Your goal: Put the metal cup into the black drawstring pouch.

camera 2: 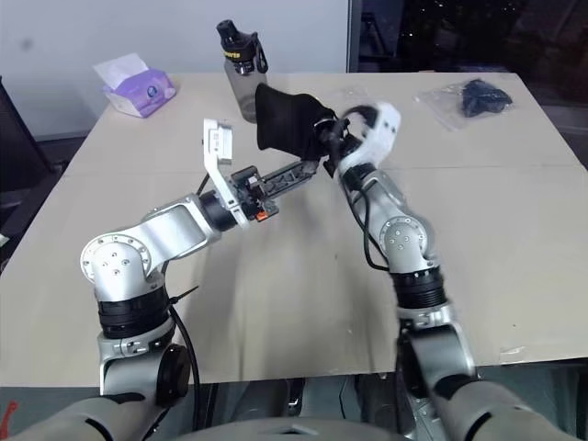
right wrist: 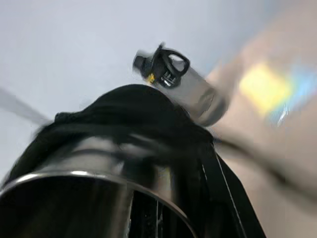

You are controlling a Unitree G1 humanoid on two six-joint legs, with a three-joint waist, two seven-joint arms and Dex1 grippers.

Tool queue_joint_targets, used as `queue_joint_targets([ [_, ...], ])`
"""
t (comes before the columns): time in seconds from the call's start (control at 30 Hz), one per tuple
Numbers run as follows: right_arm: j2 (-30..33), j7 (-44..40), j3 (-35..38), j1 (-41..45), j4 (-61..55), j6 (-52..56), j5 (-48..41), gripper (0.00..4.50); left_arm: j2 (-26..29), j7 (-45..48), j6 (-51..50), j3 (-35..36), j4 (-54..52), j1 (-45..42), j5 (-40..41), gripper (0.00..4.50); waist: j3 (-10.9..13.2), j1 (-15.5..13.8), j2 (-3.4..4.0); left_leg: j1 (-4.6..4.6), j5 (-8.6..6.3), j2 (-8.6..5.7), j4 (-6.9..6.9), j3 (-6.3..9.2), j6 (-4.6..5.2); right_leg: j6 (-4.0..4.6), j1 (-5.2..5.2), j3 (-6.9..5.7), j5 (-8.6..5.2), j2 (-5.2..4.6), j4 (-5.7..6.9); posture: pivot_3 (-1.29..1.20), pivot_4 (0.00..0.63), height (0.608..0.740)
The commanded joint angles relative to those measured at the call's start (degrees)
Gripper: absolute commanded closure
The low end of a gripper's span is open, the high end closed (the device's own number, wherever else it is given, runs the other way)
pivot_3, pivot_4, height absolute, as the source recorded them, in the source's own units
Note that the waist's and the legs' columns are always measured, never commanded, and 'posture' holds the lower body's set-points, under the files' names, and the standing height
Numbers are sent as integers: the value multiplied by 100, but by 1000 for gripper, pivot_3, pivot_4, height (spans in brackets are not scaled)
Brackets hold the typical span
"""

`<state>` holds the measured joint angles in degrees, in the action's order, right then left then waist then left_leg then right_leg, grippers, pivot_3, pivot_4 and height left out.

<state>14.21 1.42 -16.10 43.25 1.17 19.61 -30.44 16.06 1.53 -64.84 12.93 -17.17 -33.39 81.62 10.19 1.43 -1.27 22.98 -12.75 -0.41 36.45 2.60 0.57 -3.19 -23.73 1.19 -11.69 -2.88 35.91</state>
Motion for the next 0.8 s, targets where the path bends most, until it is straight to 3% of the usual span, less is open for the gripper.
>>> queue_joint_targets([
  [0.03, 694, -559, -1130, 118, 370, -1265, 2460, 4470, -180, -1, 188, -166, -52, -409, 798, 4500, 0, -4, 0, 1, 0, -2, 0, 0, 0, -1, 0, 2, 0, 0, -2, 0, 150, 740],
  [0.2, 1230, -665, -1642, 299, 823, -2362, 4497, 4470, -175, -147, 307, -248, -34, -552, 1041, 4500, 2, 23, -4, 2, 1, 3, -3, -7, -2, -2, -6, 11, 1, 1, -1, 0, 150, 740],
  [0.4, 741, -734, -974, 47, 890, -2318, 4534, 4470, -111, -170, 284, -384, -178, -358, 1138, 4500, 1, 23, -6, 2, 9, 8, -4, -4, -17, 0, -4, 12, 2, 2, -1, 0, 150, 740],
  [0.53, 879, -1058, -1105, 47, 893, -2417, 5198, 4470, -152, -232, 438, -359, -142, -443, 1197, 4500, 2, -7, -6, 2, 5, 1, 0, 5, -9, -1, -4, 17, 2, -4, 0, 0, 150, 740],
  [0.63, 814, -1390, -1023, -224, 929, -2452, 5020, 4470, -180, -186, 572, -253, -96, -540, 1228, 4500, 2, -45, -6, 1, 2, -1, 0, 11, -4, 0, -4, 16, 2, -4, 0, 0, 150, 740],
  [0.8, 160, -2057, -487, -718, 492, -1907, 3739, 4470, -133, -7, 602, -224, -36, -378, 993, 4500, 2, -70, -7, 2, 3, 1, 0, 11, -5, 0, 1, 1, 2, -3, 0, 0, 150, 740],
])
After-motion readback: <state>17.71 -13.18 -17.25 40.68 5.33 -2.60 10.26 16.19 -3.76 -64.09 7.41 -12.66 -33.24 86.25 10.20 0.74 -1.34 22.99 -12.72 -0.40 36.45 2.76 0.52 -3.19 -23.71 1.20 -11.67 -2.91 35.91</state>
